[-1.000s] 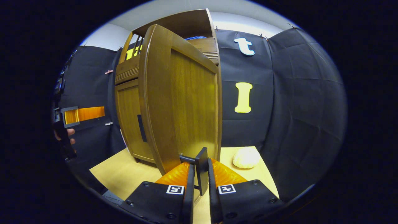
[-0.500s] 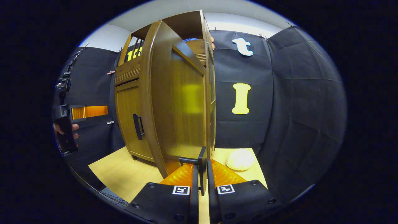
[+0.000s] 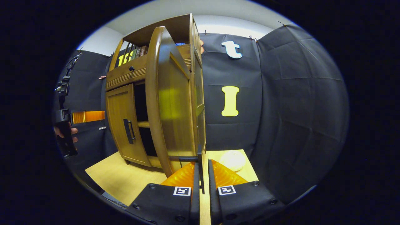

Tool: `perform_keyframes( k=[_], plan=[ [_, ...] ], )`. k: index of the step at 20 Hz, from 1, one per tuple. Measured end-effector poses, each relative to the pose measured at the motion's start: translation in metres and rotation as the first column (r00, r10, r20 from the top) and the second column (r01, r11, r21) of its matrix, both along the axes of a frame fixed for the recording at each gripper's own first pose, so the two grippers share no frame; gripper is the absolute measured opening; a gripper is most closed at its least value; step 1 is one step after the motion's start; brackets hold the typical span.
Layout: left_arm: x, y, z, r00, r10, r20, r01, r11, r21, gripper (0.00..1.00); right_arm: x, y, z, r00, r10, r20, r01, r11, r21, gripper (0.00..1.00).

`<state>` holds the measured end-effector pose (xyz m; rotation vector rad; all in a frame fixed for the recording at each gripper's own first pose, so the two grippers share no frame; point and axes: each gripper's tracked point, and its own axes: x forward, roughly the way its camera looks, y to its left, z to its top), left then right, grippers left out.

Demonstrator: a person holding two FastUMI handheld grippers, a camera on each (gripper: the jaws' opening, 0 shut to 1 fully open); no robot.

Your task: Open the right door of the double-door shoe cabinet with the right hand, and open the left door with the left hand.

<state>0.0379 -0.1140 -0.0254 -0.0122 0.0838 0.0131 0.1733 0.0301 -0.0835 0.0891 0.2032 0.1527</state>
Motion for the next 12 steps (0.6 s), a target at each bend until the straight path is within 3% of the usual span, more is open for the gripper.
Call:
perform_keyframes(
  k=[4, 7, 8, 12],
  plan=[
    [0.006, -0.001, -0.003, 1.0, -0.012, -0.002, 0.012, 1.0, 0.009, 0.94, 0.0, -0.006, 0.0, 0.999, -0.04, -0.003, 0.04, 0.999, -0.016, 0.17],
    [0.013, -0.002, -0.009, 1.0, -0.019, -0.004, 0.019, 1.0, 0.012, 0.94, 0.001, -0.024, 0.005, 0.992, -0.123, 0.029, 0.125, 0.991, -0.047, 0.23],
    [0.015, -0.002, -0.01, 1.0, -0.021, -0.006, 0.021, 1.0, 0.013, 0.94, 0.003, -0.028, 0.009, 0.988, -0.147, 0.051, 0.149, 0.988, -0.047, 0.45],
    [0.026, -0.001, -0.017, 0.999, -0.032, -0.008, 0.032, 0.999, 0.022, 0.92, 0.007, -0.039, 0.016, 0.974, -0.202, 0.101, 0.21, 0.976, -0.065, 0.81]
  ],
)
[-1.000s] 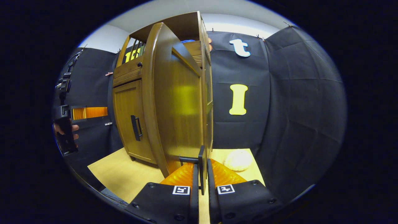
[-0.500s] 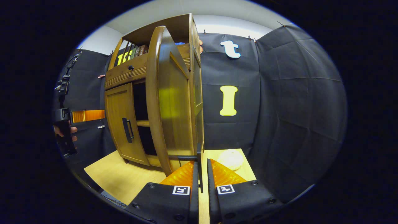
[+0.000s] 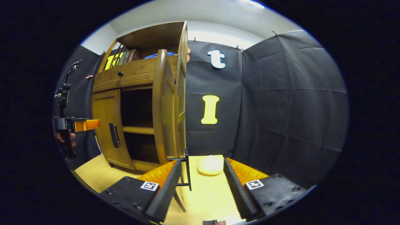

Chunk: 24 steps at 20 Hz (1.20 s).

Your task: Open the right door of the double-door shoe cabinet with the right hand, and open the left door with the left hand.

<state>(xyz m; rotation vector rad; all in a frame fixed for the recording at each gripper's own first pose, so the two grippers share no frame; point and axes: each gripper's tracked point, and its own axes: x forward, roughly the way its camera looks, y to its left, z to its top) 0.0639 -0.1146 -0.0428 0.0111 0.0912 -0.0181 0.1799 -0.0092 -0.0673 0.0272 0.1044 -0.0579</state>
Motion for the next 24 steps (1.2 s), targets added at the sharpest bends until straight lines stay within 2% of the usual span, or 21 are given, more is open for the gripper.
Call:
perform_keyframes(
  k=[2, 6, 9, 10, 11, 14, 21, 24],
  plan=[
    [0.007, 0.002, -0.005, 1.0, -0.004, -0.001, 0.004, 1.0, 0.006, 0.92, 0.004, 0.006, 0.003, 1.0, 0.011, 0.024, -0.011, 1.0, 0.012, 0.99],
    [0.025, 0.011, -0.019, 1.0, -0.005, -0.014, 0.005, 1.0, 0.009, 0.92, -0.004, 0.022, 0.006, 0.999, 0.047, 0.017, -0.048, 0.998, 0.041, 0.92],
    [0.042, 0.022, -0.033, 1.0, 0.0, -0.028, 0.001, 1.0, 0.01, 0.92, -0.005, 0.03, 0.014, 0.998, 0.052, 0.043, -0.053, 0.998, 0.017, 0.93],
    [0.048, 0.026, -0.038, 0.999, 0.002, -0.036, -0.002, 1.0, 0.006, 0.94, -0.005, 0.032, 0.015, 0.997, 0.065, 0.049, -0.066, 0.998, 0.007, 0.92],
    [0.054, 0.029, -0.043, 0.999, 0.0, -0.043, 0.0, 1.0, 0.0, 0.94, -0.003, 0.037, 0.016, 0.995, 0.082, 0.051, -0.083, 0.997, 0.007, 0.98],
    [0.076, 0.038, -0.056, 0.998, -0.006, -0.055, 0.006, 1.0, -0.006, 0.92, -0.004, 0.053, 0.017, 0.992, 0.119, 0.052, -0.121, 0.992, 0.033, 0.98],
    [0.131, 0.054, -0.094, 0.995, 0.002, -0.1, -0.005, 1.0, -0.026, 0.74, 0.005, 0.066, 0.023, 0.988, 0.138, 0.076, -0.14, 0.99, 0.026, 0.96],
    [0.149, 0.054, -0.106, 0.992, -0.005, -0.127, 0.001, 0.999, -0.036, 0.64, 0.008, 0.068, 0.025, 0.988, 0.133, 0.078, -0.135, 0.991, 0.019, 0.98]
  ],
)
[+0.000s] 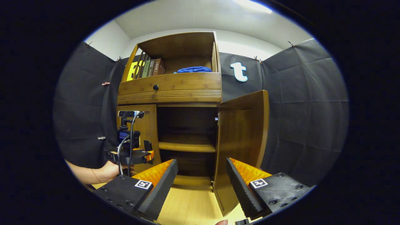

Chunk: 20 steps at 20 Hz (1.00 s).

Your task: Open the right door of the double-door shoe cabinet with the right hand, and open the left door with the left hand.

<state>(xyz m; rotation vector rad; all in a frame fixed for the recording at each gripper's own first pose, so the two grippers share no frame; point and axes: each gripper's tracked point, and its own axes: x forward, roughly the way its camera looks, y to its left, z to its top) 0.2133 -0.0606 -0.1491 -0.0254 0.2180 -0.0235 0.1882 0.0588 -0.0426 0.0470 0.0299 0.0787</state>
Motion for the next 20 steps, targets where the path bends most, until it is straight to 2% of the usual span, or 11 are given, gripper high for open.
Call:
perform_keyframes(
  k=[1, 2, 3, 4, 5, 8, 10, 17, 20],
  plan=[
    [0.002, 0.0, -0.002, 1.0, 0.001, -0.001, -0.001, 1.0, 0.004, 0.61, 0.0, 0.0, 0.0, 1.0, -0.002, -0.002, 0.002, 1.0, -0.002, 0.96],
    [0.004, -0.002, -0.003, 1.0, -0.009, 0.001, 0.009, 1.0, 0.004, 0.55, 0.0, -0.001, -0.001, 1.0, -0.005, -0.005, 0.005, 1.0, -0.003, 0.98],
    [0.005, -0.004, -0.002, 1.0, -0.015, 0.006, 0.015, 1.0, 0.007, 0.5, 0.0, -0.001, -0.002, 1.0, -0.007, -0.008, 0.007, 1.0, -0.003, 0.96],
    [0.008, -0.003, -0.002, 1.0, -0.012, 0.003, 0.012, 1.0, 0.015, 0.41, 0.0, 0.0, -0.003, 1.0, -0.009, -0.013, 0.009, 1.0, -0.003, 0.98],
    [0.005, -0.003, -0.002, 1.0, -0.012, 0.006, 0.012, 1.0, 0.017, 0.37, 0.0, 0.0, -0.004, 1.0, -0.01, -0.016, 0.01, 1.0, -0.001, 0.98],
    [0.003, -0.004, -0.002, 1.0, -0.025, -0.005, 0.025, 1.0, 0.009, 0.34, -0.001, 0.002, -0.006, 1.0, -0.013, -0.027, 0.014, 1.0, 0.013, 0.96],
    [-0.001, -0.003, -0.003, 0.999, -0.035, -0.011, 0.035, 0.999, 0.006, 0.32, 0.0, 0.002, -0.005, 1.0, -0.02, -0.024, 0.021, 1.0, 0.017, 0.98],
    [-0.07, 0.015, -0.003, 0.998, -0.057, -0.019, 0.057, 0.998, 0.005, 0.31, -0.003, 0.007, -0.006, 1.0, -0.017, -0.022, 0.018, 1.0, 0.02, 0.96],
    [-0.098, 0.028, -0.002, 0.998, -0.053, -0.025, 0.053, 0.999, -0.002, 0.3, -0.003, 0.011, -0.006, 1.0, -0.008, -0.019, 0.009, 1.0, 0.018, 0.98]
  ],
)
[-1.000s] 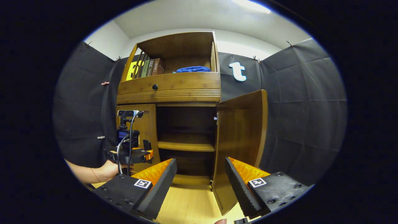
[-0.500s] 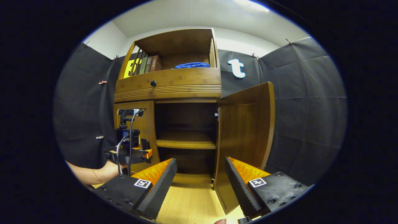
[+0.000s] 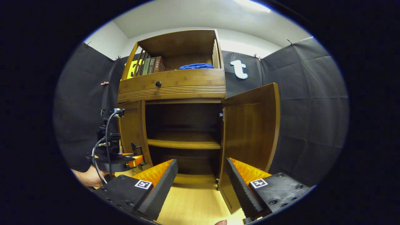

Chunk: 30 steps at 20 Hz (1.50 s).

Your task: Open the right door of the double-door shoe cabinet with the right hand, and open the left door with the left hand.

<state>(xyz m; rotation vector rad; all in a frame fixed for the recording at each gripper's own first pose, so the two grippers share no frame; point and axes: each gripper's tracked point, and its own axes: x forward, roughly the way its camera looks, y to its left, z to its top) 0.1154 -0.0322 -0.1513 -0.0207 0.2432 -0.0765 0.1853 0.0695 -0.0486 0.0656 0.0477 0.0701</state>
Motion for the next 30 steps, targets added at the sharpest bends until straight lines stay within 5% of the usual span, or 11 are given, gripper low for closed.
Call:
perform_keyframes(
  k=[13, 30],
  plan=[
    [-0.086, 0.069, 0.0, 0.998, 0.06, -0.007, -0.06, 0.998, -0.001, 0.26, -0.006, 0.023, -0.003, 0.998, 0.068, -0.004, -0.068, 0.998, 0.015, 0.96],
    [-0.121, 0.139, 0.0, 0.997, 0.075, 0.027, -0.075, 0.997, -0.018, 0.15, -0.008, 0.034, -0.008, 0.994, 0.103, -0.022, -0.103, 0.995, 0.014, 0.98]
  ],
)
